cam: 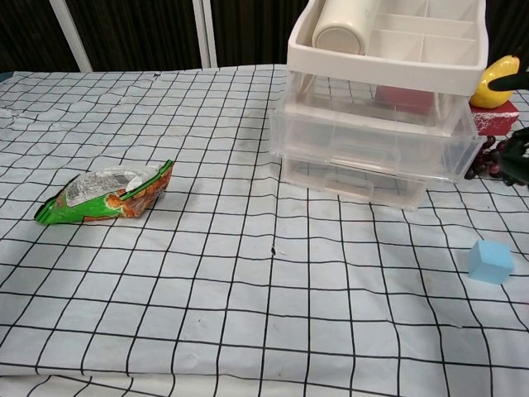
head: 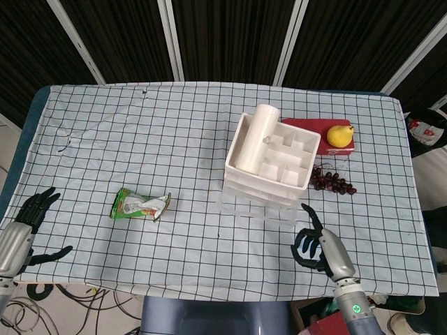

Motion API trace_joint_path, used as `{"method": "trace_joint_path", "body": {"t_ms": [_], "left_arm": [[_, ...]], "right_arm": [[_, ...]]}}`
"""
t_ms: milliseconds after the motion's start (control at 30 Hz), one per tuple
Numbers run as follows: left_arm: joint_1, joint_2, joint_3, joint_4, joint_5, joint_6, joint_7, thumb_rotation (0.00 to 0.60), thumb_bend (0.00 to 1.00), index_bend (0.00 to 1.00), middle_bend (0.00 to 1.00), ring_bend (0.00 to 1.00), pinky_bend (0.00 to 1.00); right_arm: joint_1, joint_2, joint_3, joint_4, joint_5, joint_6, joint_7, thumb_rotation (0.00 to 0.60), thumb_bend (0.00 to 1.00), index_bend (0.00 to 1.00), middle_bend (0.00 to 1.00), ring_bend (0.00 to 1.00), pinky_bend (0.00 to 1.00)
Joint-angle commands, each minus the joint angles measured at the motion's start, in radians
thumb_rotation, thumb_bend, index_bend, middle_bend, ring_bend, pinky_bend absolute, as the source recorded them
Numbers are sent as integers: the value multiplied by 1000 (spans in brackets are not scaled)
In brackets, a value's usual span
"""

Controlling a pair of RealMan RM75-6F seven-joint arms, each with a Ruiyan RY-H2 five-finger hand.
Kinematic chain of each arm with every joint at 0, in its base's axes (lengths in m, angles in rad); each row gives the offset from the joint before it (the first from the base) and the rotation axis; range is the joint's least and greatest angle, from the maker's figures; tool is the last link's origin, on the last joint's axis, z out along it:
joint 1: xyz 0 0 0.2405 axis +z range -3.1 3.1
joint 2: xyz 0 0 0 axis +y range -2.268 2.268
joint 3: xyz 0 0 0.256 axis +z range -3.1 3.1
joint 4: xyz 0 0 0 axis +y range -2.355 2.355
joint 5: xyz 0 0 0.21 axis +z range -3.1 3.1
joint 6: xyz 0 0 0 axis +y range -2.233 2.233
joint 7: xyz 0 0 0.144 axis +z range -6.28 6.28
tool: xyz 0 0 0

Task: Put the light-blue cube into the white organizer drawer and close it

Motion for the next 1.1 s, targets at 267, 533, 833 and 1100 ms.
{"method": "trace_joint_path", "body": {"t_ms": [267,533,833,1100], "left_arm": [[-1,-2,3,0,8,0,6,600,21,0,0,0,0],[-3,-8,4,-1,8,-5,18,600,21,0,0,0,0],[-5,-5,4,0,5,-10,9,600,21,0,0,0,0],[-6,-5,5,0,2,-13,5,600,21,0,0,0,0]], "right_arm": [[-89,147,-48,138,-31,58,53,600,255,0,663,695,663],[-80,44,-92,287,44,-21,-60,600,226,40,710,737,675],[-41,-95,-78,374,110,-70,-182,600,257,79,712,740,675],[-22,-195,-54,422,131,-81,-214,600,258,179,712,741,675]]}}
